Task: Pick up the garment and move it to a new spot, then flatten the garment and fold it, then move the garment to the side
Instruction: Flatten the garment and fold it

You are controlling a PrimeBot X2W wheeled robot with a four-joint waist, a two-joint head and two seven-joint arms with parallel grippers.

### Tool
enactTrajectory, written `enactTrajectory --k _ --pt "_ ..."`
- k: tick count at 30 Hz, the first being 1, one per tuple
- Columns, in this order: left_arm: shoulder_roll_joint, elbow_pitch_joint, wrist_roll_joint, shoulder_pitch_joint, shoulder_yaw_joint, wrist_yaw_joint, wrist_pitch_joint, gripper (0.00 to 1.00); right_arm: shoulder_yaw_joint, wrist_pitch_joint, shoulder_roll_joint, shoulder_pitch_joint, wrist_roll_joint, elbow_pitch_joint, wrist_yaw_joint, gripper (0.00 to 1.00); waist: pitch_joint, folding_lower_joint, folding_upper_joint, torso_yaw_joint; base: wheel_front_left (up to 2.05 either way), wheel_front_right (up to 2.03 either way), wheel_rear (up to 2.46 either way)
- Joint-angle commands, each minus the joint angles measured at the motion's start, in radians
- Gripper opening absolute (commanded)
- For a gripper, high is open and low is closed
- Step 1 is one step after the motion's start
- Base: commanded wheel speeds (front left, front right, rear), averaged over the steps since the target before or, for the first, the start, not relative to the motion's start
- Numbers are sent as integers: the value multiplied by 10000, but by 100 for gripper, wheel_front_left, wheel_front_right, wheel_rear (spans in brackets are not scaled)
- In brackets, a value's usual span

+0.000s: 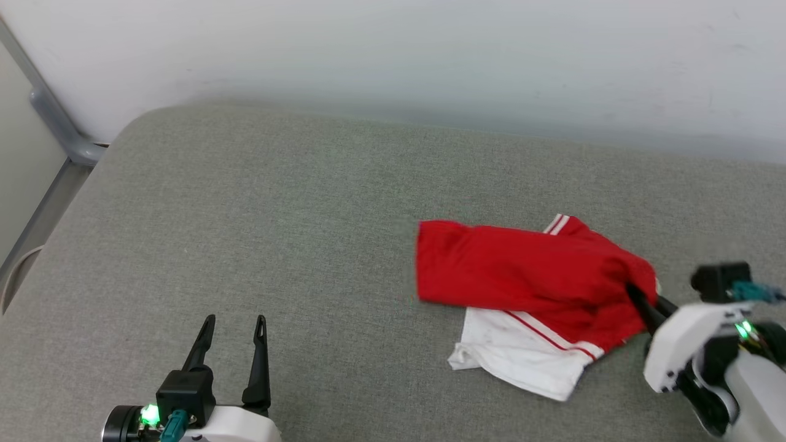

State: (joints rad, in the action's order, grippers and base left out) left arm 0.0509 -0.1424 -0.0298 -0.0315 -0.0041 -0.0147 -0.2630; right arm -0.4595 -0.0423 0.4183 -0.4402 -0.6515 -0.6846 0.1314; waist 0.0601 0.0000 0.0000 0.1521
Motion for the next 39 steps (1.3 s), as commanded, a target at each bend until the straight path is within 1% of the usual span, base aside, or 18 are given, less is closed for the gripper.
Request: enactTrajectory --k 1,6,9,12,13,14,15,20,24,28,33,35,37,39 --pt "-10 -20 33 21 -36 5 -26 100 308 -120 -111 340 57 -203 -14 0 -4 0 0 3 0 0 0" --pt "-8 -23 15 -1 -105 -22 -26 100 1928 -377 -399 1245 314 -1344 -14 0 -18 0 0 0 0 0 0" --pt "-9 -29 21 -14 -130 -25 -26 100 2397 -379 -573 1593 663 -1871 -17 0 -31 0 0 5 0 0 0" --pt "-10 -36 58 -36 -132 -35 -26 100 2697 -468 -879 1853 810 -1924 -15 0 -68 0 0 -9 0 0 0" --pt "-10 -38 68 -56 -135 -33 -26 100 2770 -496 -975 1925 856 -1855 -15 32 -102 0 0 -26 0 0 0" --pt "-9 -37 80 -90 -127 -27 -26 100 2834 -627 -1011 1976 979 -1755 -15 96 -140 0 0 -44 0 0 0" --pt "-10 -45 90 -120 -135 -27 -26 100 2966 -805 -1030 2012 1072 -1641 -15 100 -185 0 0 -56 0 0 0" --pt "-10 -24 104 -246 -140 -52 -26 100 3708 -1700 -1183 2288 1839 -393 -14 100 -399 0 0 -162 0 0 0" --pt "34 49 165 -326 -132 -77 -26 100 4513 -1983 -1495 2852 2649 1328 -12 100 -546 0 0 -306 0 0 0" --pt "83 105 196 -379 -178 -94 -26 100 5218 -2042 -2131 3517 3633 3300 -11 100 -627 0 0 -429 0 0 0" --pt "171 230 271 -179 -359 -207 -26 100 5580 -2015 -3063 4398 4640 5499 -11 100 -650 0 0 -513 0 0 0" --pt "227 291 306 -61 -425 -282 -26 100 5631 -1930 -3330 4737 4848 6064 -12 100 -651 0 0 -553 0 0 0" --pt "261 319 304 13 -467 -326 -26 100 5627 -1863 -3428 4862 4888 6264 -12 100 -646 0 0 -578 0 0 0" --pt "365 365 299 205 -599 -489 -26 100 5637 -1770 -3543 5074 4935 6493 -12 100 -633 0 0 -616 0 0 0"
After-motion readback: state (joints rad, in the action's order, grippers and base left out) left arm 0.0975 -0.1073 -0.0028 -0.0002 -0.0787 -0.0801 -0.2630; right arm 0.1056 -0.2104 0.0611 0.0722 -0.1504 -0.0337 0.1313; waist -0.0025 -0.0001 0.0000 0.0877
